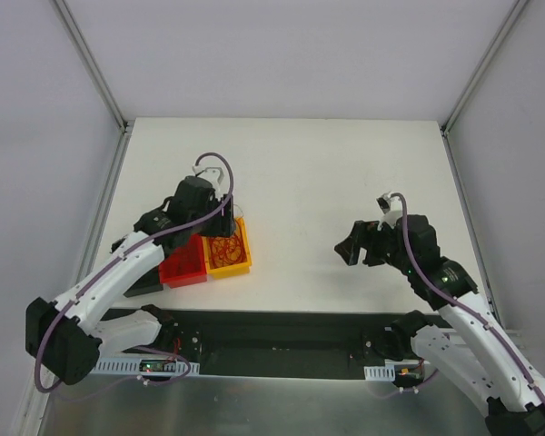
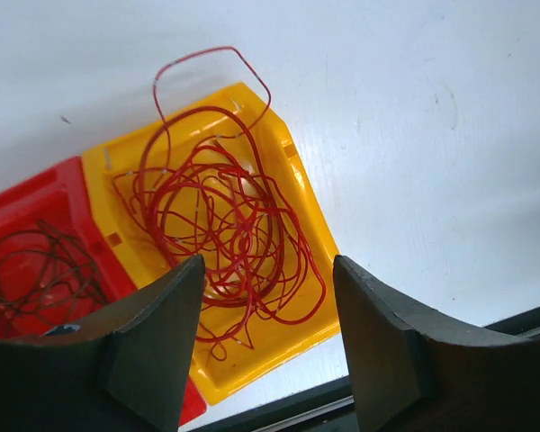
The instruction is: Untangle the cables
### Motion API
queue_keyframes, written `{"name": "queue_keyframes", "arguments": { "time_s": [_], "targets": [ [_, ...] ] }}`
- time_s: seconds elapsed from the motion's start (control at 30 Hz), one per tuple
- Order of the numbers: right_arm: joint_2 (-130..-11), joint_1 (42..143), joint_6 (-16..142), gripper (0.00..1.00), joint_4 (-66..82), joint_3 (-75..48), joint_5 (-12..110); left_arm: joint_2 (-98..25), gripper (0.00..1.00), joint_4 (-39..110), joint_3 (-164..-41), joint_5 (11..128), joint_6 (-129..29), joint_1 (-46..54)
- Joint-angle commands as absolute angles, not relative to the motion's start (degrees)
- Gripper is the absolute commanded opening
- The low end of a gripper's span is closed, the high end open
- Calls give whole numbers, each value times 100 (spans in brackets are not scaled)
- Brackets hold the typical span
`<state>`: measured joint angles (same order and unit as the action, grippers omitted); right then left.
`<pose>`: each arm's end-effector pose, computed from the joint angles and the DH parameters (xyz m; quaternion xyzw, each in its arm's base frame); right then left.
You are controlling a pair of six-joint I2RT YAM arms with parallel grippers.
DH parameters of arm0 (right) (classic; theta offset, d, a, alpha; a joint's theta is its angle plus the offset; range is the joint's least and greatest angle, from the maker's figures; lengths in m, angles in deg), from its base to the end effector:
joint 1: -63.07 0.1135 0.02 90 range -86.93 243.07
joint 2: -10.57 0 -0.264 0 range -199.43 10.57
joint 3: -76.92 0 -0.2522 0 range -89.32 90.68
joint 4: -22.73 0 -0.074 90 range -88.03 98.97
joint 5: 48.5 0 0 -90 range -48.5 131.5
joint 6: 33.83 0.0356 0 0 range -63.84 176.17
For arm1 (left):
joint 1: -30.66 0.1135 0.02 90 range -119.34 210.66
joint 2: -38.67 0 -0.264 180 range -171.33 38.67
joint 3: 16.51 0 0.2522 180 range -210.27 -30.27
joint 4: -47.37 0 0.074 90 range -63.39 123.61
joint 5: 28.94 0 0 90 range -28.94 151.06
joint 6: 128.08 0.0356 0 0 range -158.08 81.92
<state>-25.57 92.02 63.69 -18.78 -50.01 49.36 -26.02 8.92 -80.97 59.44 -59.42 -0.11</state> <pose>0.1267 0.0756 0.2972 -0.1925 0.8179 0.2235 0.4940 0.2109 -0.1244 0.2827 0.0680 0.8987 -0.1787 0.3946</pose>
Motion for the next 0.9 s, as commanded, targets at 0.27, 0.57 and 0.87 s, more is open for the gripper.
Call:
{"name": "queue_keyframes", "arguments": {
  "time_s": [0.27,0.57,0.87],
  "targets": [
    [-2161,9181,6319,87,-1609,-5002,4641,-915,69,1354,-8898,6825,-4442,113],
    [-939,9181,6566,90,-1450,-5486,3519,112,77,3992,-7688,8031,-3940,113],
    [-427,9172,6610,96,-686,-5725,2920,1370,79,4099,-6877,7426,-3685,104]
  ]
}}
